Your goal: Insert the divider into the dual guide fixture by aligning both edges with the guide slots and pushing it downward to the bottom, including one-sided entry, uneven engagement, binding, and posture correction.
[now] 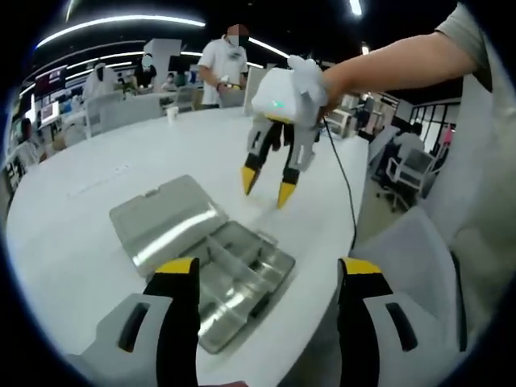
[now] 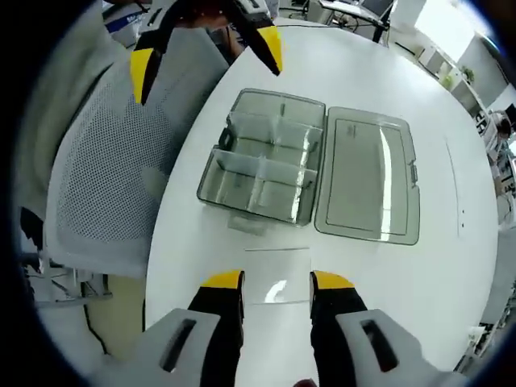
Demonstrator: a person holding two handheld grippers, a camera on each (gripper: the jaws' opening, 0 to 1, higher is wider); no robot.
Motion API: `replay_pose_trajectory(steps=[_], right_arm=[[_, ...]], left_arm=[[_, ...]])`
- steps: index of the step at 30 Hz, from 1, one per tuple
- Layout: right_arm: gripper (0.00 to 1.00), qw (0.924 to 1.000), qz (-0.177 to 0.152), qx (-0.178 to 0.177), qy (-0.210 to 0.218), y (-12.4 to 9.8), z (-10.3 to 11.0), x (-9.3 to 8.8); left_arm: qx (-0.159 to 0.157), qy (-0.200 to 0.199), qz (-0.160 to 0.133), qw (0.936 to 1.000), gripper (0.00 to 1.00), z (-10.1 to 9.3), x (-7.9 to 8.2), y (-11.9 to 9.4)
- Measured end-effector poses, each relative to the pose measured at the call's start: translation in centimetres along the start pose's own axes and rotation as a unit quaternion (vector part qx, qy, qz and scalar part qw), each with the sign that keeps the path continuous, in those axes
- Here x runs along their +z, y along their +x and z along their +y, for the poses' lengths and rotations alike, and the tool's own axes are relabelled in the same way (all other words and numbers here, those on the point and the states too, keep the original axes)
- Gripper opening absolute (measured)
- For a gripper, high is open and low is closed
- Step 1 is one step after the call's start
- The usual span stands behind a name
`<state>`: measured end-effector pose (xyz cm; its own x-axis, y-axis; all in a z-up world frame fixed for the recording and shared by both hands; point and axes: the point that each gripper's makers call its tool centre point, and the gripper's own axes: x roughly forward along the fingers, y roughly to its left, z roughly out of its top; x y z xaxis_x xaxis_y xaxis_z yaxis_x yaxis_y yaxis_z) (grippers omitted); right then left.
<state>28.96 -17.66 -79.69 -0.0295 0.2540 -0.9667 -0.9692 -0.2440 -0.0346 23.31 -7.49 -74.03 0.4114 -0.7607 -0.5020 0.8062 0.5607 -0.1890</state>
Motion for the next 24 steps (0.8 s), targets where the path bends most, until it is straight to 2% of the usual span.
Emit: replay_pose_trajectory(steps=[15,22,24], right_arm=[[0.27,0.9992,-0.011,-0.003,-0.039,-1.3,2.3,4.4],[0.27,0.9984,-0.018,-0.007,-0.054,-1.8,2.8,6.1],[0.27,0.9982,-0.022,-0.007,-0.056,-2.0,3.0,6.6]], left_arm=[[-0.002,-0.038,-0.006,0.9992,0.66,-0.1,-0.8,0.2],[-0.004,-0.084,-0.02,0.9962,0.62,0.0,-0.8,0.3],[-0.004,-0.11,-0.027,0.9935,0.59,-0.1,-0.7,0.2]])
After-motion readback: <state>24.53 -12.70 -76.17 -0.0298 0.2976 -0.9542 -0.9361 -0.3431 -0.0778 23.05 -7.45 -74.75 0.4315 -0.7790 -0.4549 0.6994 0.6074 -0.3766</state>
